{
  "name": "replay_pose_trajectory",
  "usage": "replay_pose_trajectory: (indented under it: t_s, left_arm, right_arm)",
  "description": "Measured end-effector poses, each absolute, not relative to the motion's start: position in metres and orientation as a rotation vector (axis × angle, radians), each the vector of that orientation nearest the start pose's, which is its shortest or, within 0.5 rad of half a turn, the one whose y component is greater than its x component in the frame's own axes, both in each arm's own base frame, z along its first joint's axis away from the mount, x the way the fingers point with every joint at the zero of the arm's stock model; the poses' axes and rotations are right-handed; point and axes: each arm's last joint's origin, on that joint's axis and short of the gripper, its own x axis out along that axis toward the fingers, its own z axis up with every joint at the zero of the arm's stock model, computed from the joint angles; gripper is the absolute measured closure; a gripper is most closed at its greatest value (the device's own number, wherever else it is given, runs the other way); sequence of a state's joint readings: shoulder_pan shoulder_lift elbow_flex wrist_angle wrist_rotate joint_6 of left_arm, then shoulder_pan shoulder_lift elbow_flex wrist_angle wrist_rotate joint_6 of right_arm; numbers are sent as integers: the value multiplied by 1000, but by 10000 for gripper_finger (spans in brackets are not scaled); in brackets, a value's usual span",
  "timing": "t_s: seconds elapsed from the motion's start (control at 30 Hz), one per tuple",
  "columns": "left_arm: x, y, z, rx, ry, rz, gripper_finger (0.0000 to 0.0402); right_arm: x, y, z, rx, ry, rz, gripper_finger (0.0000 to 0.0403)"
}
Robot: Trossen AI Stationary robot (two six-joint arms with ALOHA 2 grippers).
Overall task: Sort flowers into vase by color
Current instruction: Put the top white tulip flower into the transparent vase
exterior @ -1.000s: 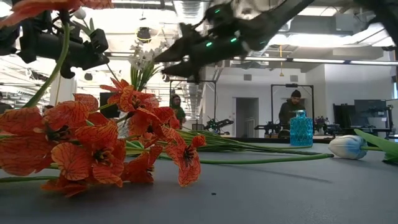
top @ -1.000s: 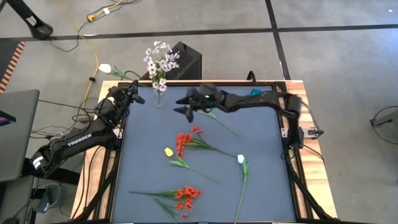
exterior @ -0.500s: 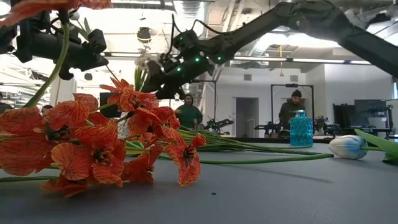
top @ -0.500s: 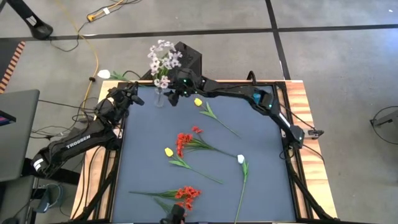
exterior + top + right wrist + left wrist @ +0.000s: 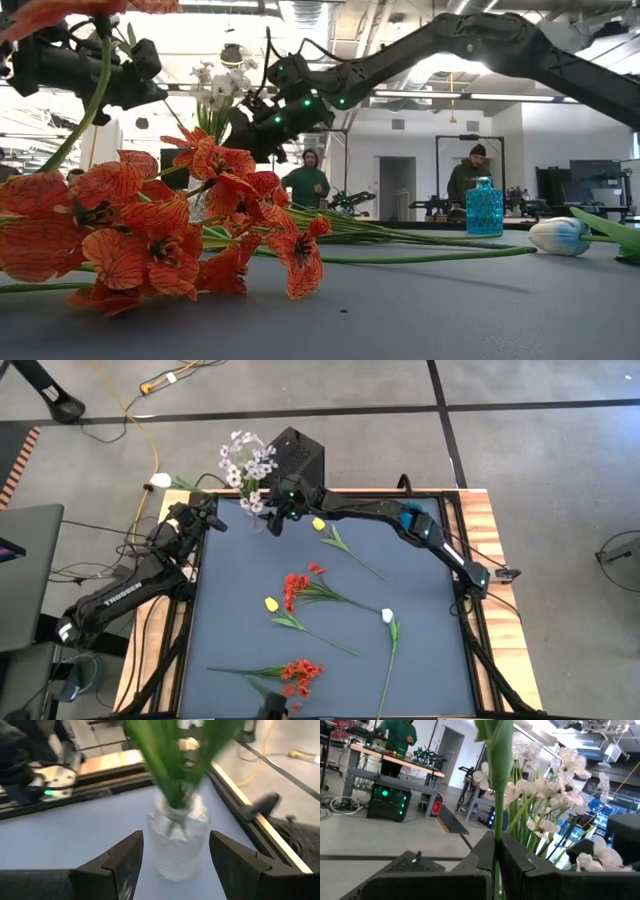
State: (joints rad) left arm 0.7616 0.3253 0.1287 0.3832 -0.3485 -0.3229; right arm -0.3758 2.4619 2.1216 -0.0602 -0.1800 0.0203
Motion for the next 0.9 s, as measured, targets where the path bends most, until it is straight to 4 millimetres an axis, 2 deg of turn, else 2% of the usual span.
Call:
replay_pose_trajectory:
  t_s: [0.33,0.67,0.9]
  left_arm:
    - [77,86,212,-268,-327,1060,401]
    - [77,86,224,-254,-279,1044,401]
    - [77,85,223,-262,-269,1033,401]
  right_arm:
    - [532,-193,208,56,379,-202,148]
    - [529,-202,208,66,377,-260,148]
    - [529,-206,212,55,334,-259,148]
